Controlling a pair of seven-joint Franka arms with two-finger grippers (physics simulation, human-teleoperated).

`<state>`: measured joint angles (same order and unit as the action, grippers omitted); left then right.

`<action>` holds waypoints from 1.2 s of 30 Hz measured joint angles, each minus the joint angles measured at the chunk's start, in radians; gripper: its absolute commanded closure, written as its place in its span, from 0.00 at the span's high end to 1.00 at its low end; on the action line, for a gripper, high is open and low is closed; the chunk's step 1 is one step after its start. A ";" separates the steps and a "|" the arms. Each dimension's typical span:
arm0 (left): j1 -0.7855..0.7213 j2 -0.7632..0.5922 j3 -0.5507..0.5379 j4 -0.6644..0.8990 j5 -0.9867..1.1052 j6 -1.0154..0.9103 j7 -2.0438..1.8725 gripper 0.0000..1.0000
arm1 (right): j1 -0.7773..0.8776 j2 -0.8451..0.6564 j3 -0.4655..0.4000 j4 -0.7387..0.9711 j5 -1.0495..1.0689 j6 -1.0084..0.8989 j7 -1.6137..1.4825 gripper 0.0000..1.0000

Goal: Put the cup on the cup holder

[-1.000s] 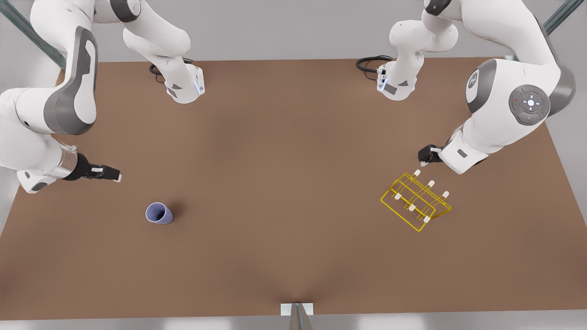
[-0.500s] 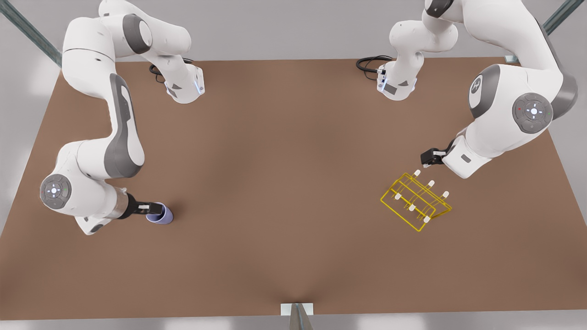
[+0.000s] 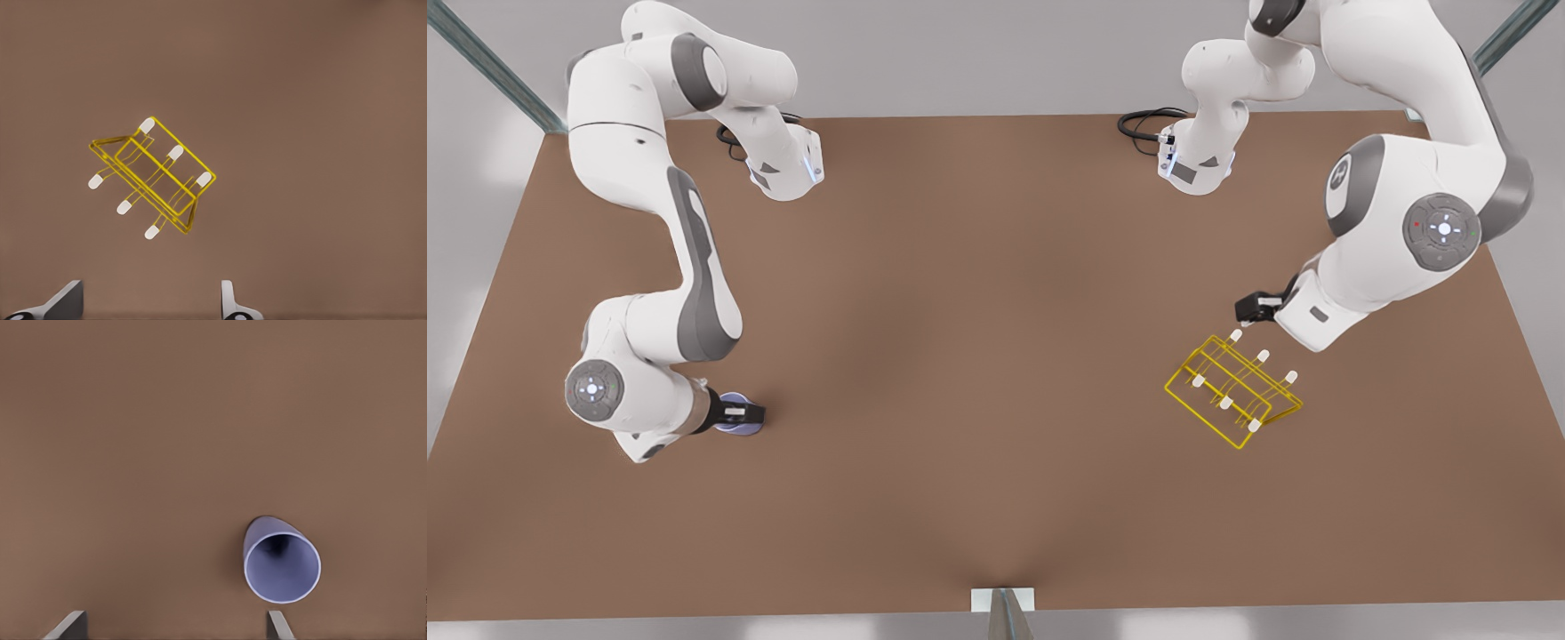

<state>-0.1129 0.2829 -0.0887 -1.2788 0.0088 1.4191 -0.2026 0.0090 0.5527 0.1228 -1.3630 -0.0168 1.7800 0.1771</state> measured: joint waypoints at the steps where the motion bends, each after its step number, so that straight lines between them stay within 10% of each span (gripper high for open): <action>1: 0.000 0.002 0.000 -0.001 0.000 0.000 -0.001 1.00 | 0.001 -0.016 0.000 -0.037 -0.007 0.015 0.002 1.00; 36: -0.002 0.032 0.000 -0.003 0.005 -0.011 -0.030 1.00 | -0.057 -0.115 0.001 -0.451 -0.031 0.468 0.030 1.00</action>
<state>-0.1151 0.3146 -0.0887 -1.2821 0.0135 1.4077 -0.2323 -0.0476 0.4379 0.1242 -1.8138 -0.0476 2.2484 0.2071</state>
